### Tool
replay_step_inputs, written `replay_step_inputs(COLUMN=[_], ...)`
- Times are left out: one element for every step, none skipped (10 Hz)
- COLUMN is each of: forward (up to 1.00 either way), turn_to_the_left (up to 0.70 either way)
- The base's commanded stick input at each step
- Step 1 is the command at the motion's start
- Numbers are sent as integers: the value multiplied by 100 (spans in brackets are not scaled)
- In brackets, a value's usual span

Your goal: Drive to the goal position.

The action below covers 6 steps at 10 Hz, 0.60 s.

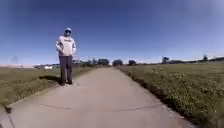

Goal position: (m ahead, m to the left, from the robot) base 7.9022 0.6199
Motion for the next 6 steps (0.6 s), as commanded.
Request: replay_step_inputs(forward=[100, 100, 100, 100, 100, 100], turn_to_the_left=[0, 0, 0, 0, 0, 0])
